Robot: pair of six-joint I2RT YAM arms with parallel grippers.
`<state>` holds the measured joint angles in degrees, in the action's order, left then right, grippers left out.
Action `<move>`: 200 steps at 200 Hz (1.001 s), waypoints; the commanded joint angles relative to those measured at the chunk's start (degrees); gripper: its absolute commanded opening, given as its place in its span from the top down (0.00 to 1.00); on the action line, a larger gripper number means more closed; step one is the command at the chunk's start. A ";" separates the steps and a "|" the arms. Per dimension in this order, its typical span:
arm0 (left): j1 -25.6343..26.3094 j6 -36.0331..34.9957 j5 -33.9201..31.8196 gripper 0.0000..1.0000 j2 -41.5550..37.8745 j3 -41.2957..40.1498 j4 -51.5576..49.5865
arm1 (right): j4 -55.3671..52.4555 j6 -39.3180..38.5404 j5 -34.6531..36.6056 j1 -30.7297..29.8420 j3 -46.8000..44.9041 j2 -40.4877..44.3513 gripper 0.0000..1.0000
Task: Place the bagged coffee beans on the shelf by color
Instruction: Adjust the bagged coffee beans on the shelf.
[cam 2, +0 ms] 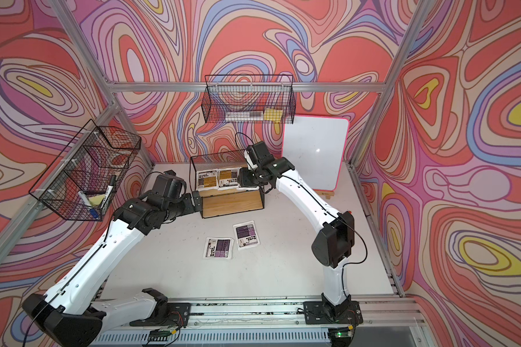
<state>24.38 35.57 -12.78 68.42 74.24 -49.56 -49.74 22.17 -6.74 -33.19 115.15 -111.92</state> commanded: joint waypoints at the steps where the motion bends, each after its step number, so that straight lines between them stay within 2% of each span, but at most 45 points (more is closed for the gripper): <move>1: -0.32 0.20 -0.32 0.01 0.45 -0.76 1.22 | 2.09 0.28 4.31 -0.06 -0.29 -2.35 0.51; 86: -0.33 0.46 -0.64 0.01 0.14 -1.45 1.22 | 2.11 0.50 4.31 -0.12 1.47 -6.35 0.51; 157: -0.30 0.46 -0.76 0.01 -0.12 -1.64 1.00 | 0.61 -1.06 8.53 0.14 4.48 -8.97 0.51; 200: -0.31 0.46 -0.91 0.01 -0.57 -1.90 0.99 | 0.43 -1.08 8.43 1.61 5.17 -10.36 0.51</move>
<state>24.38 35.64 -12.82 68.47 73.34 -49.04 -48.36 21.63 0.49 -32.71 119.15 -120.51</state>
